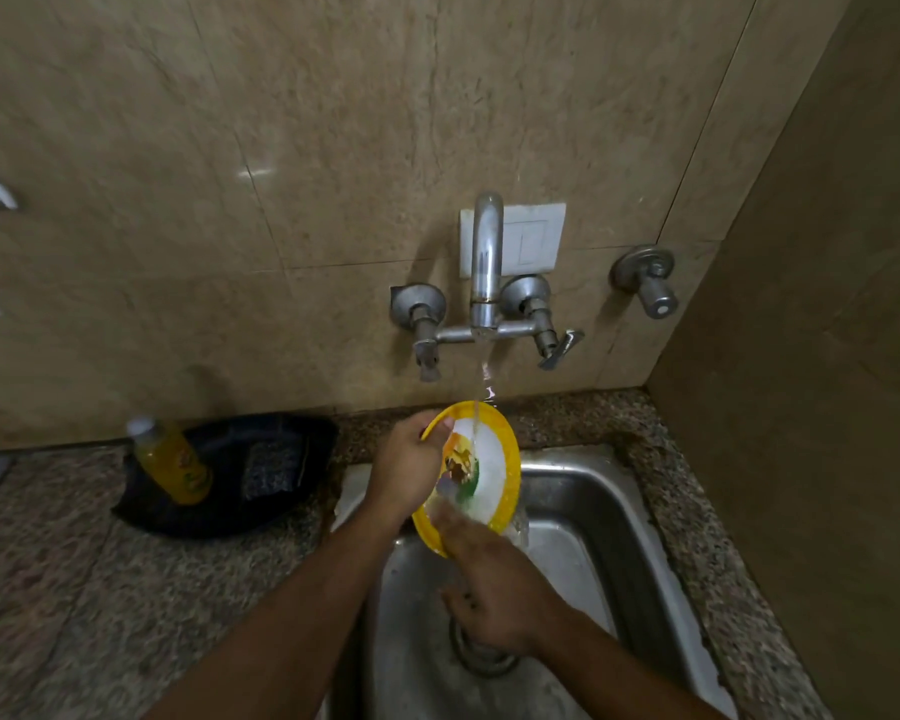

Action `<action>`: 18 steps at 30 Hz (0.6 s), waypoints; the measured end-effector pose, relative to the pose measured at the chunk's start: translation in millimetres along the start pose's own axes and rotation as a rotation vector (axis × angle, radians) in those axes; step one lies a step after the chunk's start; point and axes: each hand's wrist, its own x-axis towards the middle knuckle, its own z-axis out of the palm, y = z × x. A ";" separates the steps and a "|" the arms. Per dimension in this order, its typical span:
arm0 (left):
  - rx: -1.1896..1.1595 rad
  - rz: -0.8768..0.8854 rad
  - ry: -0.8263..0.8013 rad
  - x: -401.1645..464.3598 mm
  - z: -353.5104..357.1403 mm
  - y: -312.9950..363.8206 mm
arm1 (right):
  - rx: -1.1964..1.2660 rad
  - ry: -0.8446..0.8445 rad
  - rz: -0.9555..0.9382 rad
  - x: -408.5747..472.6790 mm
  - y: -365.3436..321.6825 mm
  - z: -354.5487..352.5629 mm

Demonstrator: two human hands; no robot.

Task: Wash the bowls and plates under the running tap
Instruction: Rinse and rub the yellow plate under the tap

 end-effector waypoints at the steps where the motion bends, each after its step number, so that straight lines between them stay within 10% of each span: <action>1: 0.028 0.007 0.005 -0.8 -3.3 -0.7 | -0.026 -0.001 -0.008 -3.9 6.9 -2.4; 9: 0.240 0.154 -0.014 1.3 -1.7 9.5 | -0.090 -0.034 0.078 7.0 -6.0 4.2; 18: -0.032 -0.064 0.004 -3.3 0.9 -3.1 | -0.256 -0.022 0.249 11.8 15.0 -24.2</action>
